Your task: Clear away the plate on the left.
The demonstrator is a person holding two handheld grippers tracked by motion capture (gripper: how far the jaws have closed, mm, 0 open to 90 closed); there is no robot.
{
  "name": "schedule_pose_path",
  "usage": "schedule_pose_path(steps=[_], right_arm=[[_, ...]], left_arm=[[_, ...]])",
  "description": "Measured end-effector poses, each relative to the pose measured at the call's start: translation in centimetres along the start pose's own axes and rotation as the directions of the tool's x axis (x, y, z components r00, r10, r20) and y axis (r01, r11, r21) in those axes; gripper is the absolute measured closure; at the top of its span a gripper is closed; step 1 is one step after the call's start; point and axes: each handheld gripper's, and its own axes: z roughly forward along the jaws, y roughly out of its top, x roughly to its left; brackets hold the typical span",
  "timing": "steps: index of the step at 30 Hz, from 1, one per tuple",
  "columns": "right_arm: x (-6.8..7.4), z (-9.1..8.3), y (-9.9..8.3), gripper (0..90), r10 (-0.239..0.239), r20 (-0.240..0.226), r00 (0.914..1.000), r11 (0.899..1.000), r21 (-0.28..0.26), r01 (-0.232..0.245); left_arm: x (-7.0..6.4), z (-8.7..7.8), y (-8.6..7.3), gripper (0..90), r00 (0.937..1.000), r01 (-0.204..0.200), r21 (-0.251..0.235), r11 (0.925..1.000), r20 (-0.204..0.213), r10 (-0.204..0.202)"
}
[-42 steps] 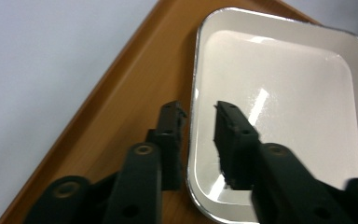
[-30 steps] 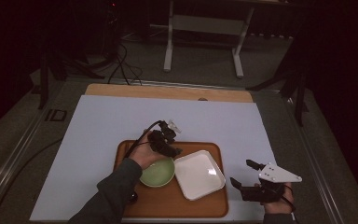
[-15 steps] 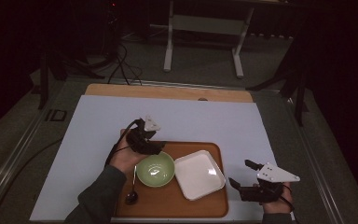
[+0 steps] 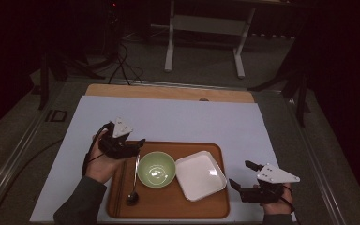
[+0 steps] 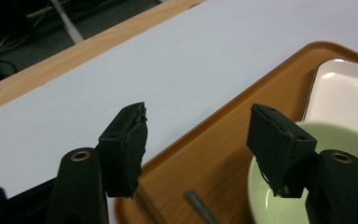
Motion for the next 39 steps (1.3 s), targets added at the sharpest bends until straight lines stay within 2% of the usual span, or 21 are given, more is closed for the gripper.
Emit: schedule_pose_path(steps=[4,6,7,8,11,16,20,25,33,39], right_arm=[[0.1,0.1,0.0,13.5,-0.002,-0.001,1.0,1.0,0.002,0.002],[0.0,0.1,0.0,13.5,-0.001,-0.002,1.0,1.0,0.002,0.001],[0.0,0.1,0.0,13.5,-0.001,-0.002,1.0,1.0,0.002,0.001],[0.0,0.2,0.0,13.5,0.0,-0.005,1.0,1.0,0.003,0.0],[0.0,0.3,0.0,13.5,0.002,-0.005,1.0,1.0,0.008,-0.002],[0.1,0.3,0.0,13.5,0.001,-0.005,1.0,1.0,0.008,-0.001],[0.1,0.4,0.0,13.4,-0.001,-0.007,1.0,1.0,0.009,0.001],[0.1,0.3,0.0,13.4,0.0,-0.006,1.0,1.0,0.007,0.0],[0.1,0.3,0.0,13.4,0.005,-0.004,1.0,1.0,0.005,-0.005],[0.0,0.3,-0.1,13.4,0.006,-0.001,1.0,1.0,0.001,-0.006]], left_arm=[[0.4,-1.0,-1.4,38.2,0.9994,0.014,-0.011,0.9998,-0.032,-0.014],[0.7,-1.4,-2.5,38.0,0.9985,0.038,-0.017,0.9991,-0.04,-0.039],[0.7,-1.4,-2.5,37.7,0.9985,0.038,-0.017,0.9991,-0.04,-0.039],[1.0,-1.7,-3.5,37.3,0.9971,0.06,-0.013,0.9981,-0.047,-0.06],[1.4,-2.1,-4.9,36.6,0.9939,0.091,-0.013,0.9958,-0.062,-0.091],[1.9,-2.8,-7.1,36.2,0.9905,0.12,-0.006,0.9928,-0.068,-0.12],[2.2,-3.3,-8.5,36.2,0.9854,0.149,-0.024,0.9885,-0.078,-0.151],[2.3,-4.2,-9.8,36.0,0.9823,0.153,-0.046,0.9872,-0.103,-0.157],[2.5,-5.0,-11.0,34.6,0.9787,0.165,-0.065,0.9842,-0.113,-0.171],[2.8,-5.8,-11.5,33.7,0.9731,0.183,-0.099,0.9782,-0.124,-0.194]])
